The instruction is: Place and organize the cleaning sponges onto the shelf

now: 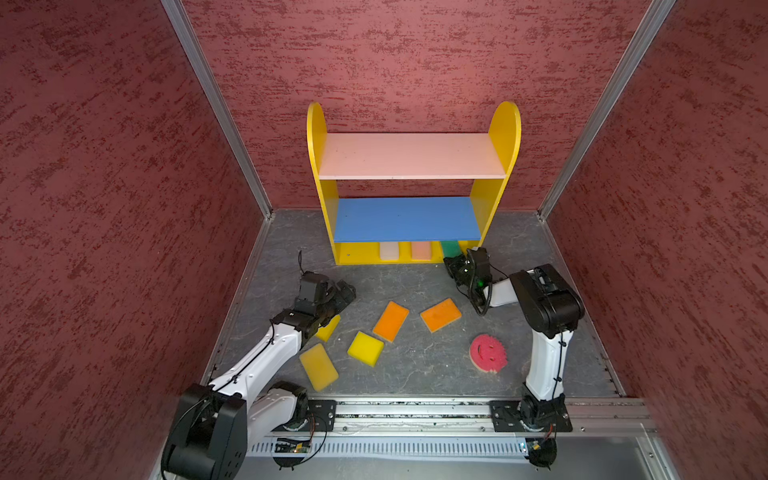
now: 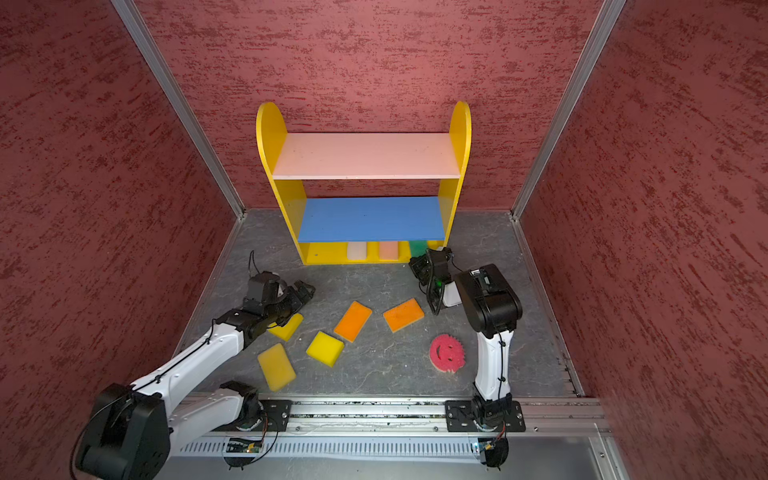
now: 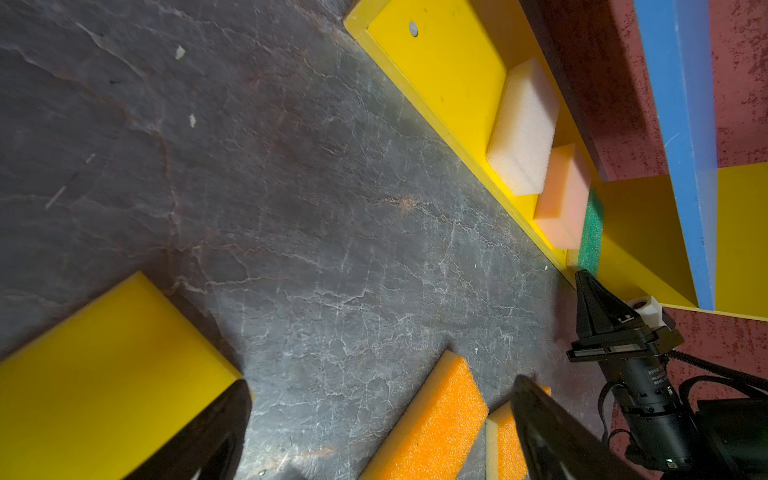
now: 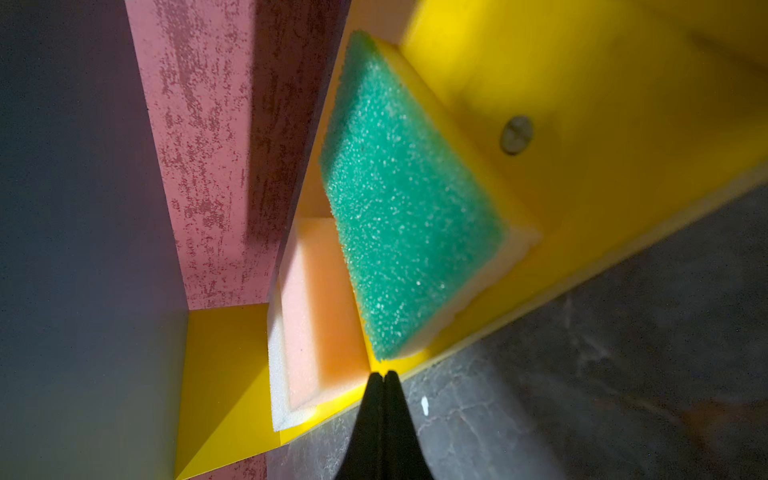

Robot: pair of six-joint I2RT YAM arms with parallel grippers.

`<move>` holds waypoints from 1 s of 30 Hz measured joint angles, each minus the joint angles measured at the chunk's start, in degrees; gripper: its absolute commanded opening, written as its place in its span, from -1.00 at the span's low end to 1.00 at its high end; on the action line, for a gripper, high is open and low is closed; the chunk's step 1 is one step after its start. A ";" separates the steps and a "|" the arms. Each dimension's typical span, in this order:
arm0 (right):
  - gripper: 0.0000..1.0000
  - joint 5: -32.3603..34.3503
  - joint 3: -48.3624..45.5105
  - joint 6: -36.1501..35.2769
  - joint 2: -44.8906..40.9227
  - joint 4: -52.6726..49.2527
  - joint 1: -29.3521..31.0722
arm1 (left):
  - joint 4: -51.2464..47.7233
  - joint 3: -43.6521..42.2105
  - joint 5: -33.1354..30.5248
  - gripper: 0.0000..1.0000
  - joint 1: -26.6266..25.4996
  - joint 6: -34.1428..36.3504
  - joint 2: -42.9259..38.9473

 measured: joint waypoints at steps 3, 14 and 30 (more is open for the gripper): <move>-1.00 0.00 0.55 0.00 0.22 0.04 0.04 | 0.00 0.00 0.00 0.94 0.00 0.00 0.00; -1.00 -0.02 1.25 0.00 1.51 0.11 0.33 | 0.00 0.00 0.02 0.94 0.00 0.00 0.00; -1.00 1.62 -1.88 0.00 0.02 0.55 0.44 | 0.00 0.00 0.02 0.94 0.00 0.00 0.00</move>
